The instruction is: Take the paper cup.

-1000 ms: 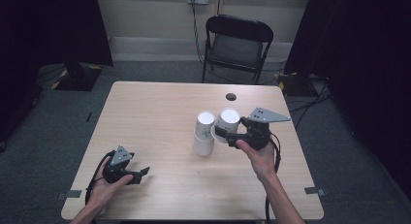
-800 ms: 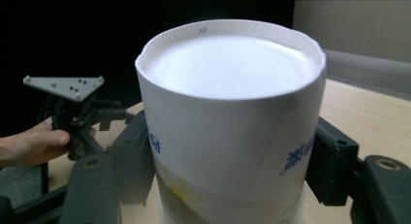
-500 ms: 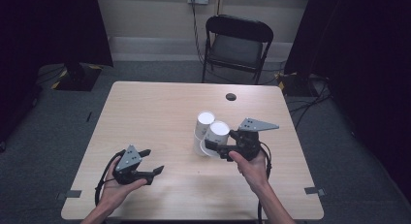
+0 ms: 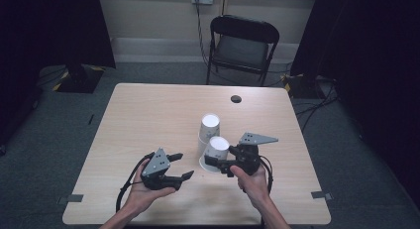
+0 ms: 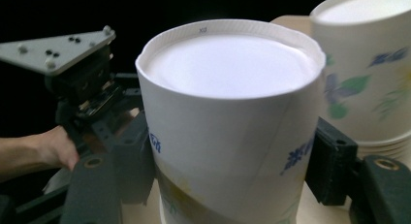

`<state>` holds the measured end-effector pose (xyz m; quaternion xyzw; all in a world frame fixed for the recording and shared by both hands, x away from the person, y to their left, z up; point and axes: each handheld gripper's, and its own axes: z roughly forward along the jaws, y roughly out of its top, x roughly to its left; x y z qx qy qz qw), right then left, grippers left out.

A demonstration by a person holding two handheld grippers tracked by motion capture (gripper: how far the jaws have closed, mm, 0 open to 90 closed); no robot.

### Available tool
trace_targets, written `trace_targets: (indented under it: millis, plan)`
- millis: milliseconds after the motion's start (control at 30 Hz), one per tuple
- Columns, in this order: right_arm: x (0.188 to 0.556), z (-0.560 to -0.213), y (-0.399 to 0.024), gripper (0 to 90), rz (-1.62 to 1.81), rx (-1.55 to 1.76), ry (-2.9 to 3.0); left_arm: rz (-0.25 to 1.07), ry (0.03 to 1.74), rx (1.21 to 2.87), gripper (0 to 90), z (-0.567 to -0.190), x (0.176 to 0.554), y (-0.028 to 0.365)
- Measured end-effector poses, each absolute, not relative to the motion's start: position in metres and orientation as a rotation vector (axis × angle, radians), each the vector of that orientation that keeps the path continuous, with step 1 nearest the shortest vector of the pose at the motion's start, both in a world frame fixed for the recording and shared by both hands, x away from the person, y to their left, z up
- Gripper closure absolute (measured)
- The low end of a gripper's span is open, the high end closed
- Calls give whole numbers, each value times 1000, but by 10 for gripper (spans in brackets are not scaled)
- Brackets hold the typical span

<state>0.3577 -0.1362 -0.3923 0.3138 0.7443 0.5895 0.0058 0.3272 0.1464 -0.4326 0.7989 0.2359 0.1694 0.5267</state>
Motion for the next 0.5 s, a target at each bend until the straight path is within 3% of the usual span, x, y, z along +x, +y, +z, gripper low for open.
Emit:
trace_targets:
  millis: [500]
  plan:
    - [343,-403,-107,322,1919,912,2402,370,533,1908,464,-436,316,143]
